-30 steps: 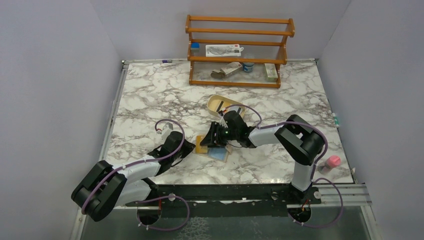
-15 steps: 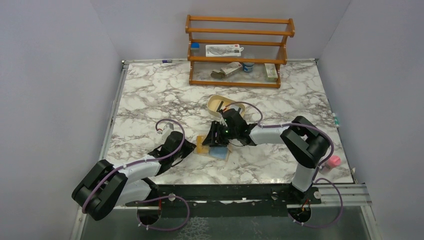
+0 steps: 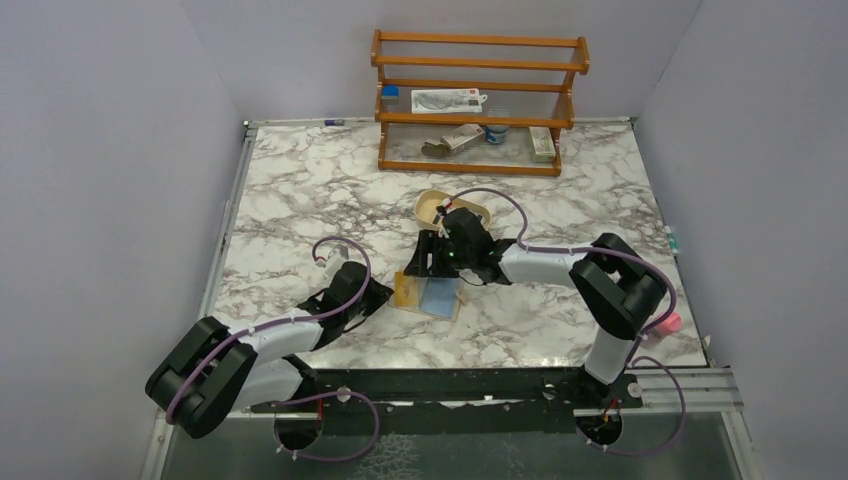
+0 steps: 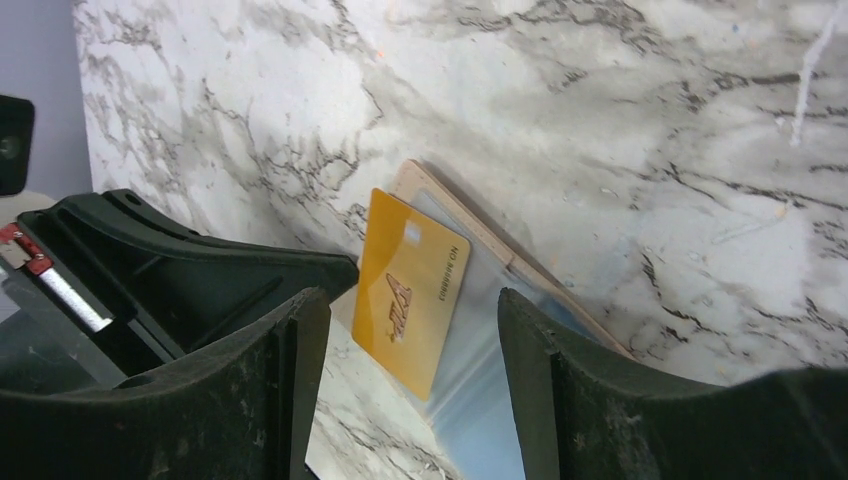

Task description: Take the credit cards out of the card holder

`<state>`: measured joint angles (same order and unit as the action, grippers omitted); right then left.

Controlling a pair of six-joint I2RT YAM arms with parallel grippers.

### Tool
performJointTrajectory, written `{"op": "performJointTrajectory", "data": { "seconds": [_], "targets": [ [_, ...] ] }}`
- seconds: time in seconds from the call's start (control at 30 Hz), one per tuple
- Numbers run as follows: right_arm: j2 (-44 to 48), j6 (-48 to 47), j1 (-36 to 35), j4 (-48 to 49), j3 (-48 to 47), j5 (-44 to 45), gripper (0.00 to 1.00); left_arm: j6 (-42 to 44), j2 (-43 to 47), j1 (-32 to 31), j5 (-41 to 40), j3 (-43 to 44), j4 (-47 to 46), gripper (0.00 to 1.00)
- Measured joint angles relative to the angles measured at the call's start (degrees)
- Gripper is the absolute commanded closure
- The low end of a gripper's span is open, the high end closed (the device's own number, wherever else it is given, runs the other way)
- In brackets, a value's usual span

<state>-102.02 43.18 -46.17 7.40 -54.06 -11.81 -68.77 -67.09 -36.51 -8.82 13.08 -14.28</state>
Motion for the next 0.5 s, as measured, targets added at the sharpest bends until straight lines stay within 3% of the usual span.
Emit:
{"op": "performJointTrajectory", "data": {
  "seconds": [0.5],
  "targets": [
    [-3.26,-1.25,0.0,10.14,0.22,-3.13,0.32,0.0,-0.48,0.0,0.24,0.33,0.0,1.0]
  ]
}}
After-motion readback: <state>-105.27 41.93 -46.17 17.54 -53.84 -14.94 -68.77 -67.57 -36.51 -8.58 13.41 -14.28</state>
